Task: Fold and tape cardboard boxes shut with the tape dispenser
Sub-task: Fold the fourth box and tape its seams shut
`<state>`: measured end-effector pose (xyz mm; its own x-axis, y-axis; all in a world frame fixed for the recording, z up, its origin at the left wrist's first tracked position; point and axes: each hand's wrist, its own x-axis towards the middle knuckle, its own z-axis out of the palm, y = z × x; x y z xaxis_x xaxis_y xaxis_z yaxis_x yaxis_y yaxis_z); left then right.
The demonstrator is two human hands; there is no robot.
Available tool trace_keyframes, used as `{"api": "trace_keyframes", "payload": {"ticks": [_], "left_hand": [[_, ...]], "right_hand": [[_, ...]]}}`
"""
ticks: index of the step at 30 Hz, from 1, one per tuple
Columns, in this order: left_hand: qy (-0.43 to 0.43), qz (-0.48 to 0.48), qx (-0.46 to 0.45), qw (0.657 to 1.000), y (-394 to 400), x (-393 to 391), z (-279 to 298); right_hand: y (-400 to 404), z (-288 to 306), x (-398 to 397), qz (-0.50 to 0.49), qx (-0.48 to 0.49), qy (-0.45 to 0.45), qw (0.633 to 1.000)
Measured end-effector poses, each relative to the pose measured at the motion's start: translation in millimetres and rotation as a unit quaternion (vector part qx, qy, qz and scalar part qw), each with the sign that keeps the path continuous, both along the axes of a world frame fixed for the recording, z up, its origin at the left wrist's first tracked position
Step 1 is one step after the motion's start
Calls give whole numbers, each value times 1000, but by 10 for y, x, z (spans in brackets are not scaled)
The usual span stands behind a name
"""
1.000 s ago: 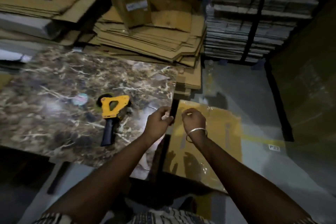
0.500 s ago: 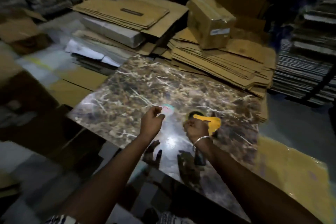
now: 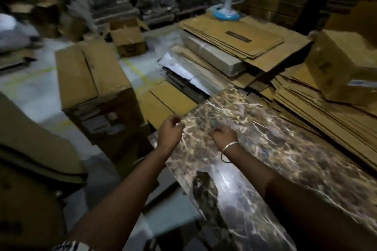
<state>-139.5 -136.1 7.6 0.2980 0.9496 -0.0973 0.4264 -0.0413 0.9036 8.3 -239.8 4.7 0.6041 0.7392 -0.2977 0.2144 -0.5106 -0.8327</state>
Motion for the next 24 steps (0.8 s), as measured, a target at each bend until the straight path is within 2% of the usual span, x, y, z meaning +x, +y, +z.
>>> {"api": "trace_keyframes", "payload": {"ticks": [5, 10, 16, 20, 24], "left_hand": [[-17, 80, 17, 997, 766, -329, 298], [-31, 111, 42, 992, 1652, -705, 563], [18, 168, 93, 981, 2867, -1221, 767], [127, 186, 109, 968, 3455, -1577, 829], [271, 233, 105, 928, 3820, -1915, 800]], "right_hand": [[940, 235, -114, 79, 19, -10, 997], [1904, 421, -363, 132, 11, -17, 991], [3180, 527, -802, 173, 10, -24, 985], [3867, 637, -1075, 201, 6, -56, 978], [4342, 666, -1217, 221, -35, -83, 971]]}}
